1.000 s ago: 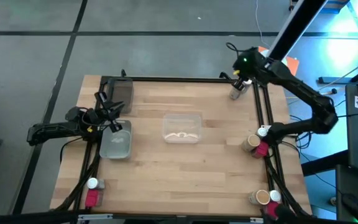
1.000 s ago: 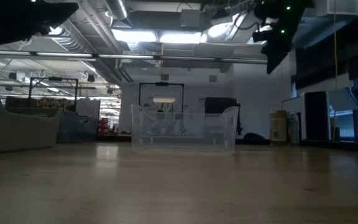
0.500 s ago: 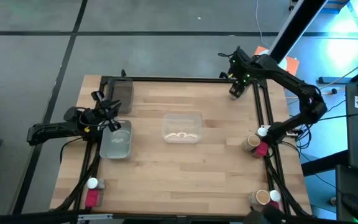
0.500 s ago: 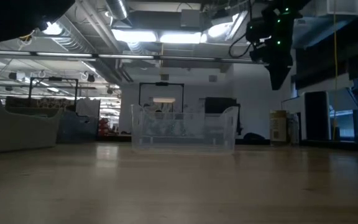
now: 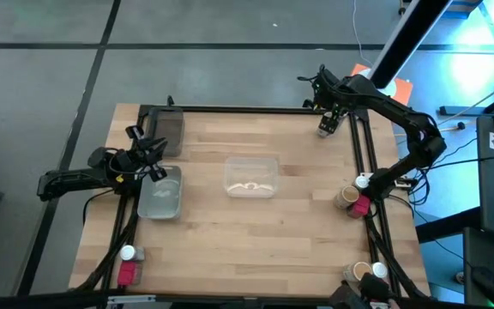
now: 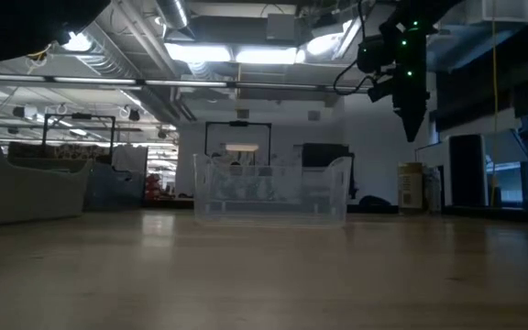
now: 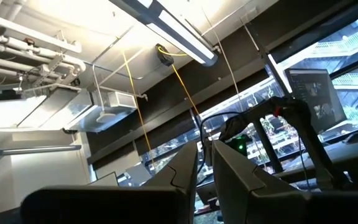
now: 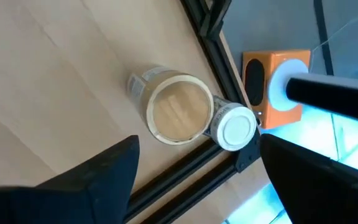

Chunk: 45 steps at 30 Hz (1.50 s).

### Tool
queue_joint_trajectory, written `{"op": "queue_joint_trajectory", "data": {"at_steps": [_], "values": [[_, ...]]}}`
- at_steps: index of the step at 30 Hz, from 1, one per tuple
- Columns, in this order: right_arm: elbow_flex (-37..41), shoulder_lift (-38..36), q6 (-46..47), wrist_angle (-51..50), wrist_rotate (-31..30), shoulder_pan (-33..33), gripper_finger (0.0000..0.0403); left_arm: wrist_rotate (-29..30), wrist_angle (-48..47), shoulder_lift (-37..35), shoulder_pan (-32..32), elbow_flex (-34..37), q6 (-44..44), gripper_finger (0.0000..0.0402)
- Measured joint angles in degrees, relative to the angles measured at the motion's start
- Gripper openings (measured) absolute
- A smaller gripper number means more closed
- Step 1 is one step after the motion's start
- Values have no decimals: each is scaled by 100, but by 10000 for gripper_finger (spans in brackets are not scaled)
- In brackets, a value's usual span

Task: Sort spices by type
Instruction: Put the top right brown seasoning bottle into the transparent bin

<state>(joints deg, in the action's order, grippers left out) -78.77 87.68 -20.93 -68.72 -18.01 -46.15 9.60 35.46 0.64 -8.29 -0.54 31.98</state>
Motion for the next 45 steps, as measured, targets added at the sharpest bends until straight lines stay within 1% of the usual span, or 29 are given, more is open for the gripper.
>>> {"op": "queue_joint_trajectory", "data": {"at_steps": [4, 9, 19, 22, 30, 38, 45], "values": [[228, 5, -572, 142, 262, 0, 332, 1, -3, 0, 0, 0, -27, 40], [553, 2, -999, 433, 307, 0, 331, 1, -27, 0, 0, 0, -33, 40], [950, 2, -1694, 1022, 83, 0, 305, 1, -28, 0, 0, 0, -8, 40], [1079, 2, -1799, 1234, -190, -2, 301, 1, -29, 0, 1, 0, -8, 40], [1420, 2, -1999, 1643, -252, -33, 300, 1, -52, 0, 1, 0, -5, 40], [1646, 2, -1969, 1923, -227, -201, 300, 1, -50, 0, 1, 0, -3, 40], [1645, 13, -1960, 2005, -9, -190, 300, 1, -46, 0, 0, 0, -3, 40]]}}
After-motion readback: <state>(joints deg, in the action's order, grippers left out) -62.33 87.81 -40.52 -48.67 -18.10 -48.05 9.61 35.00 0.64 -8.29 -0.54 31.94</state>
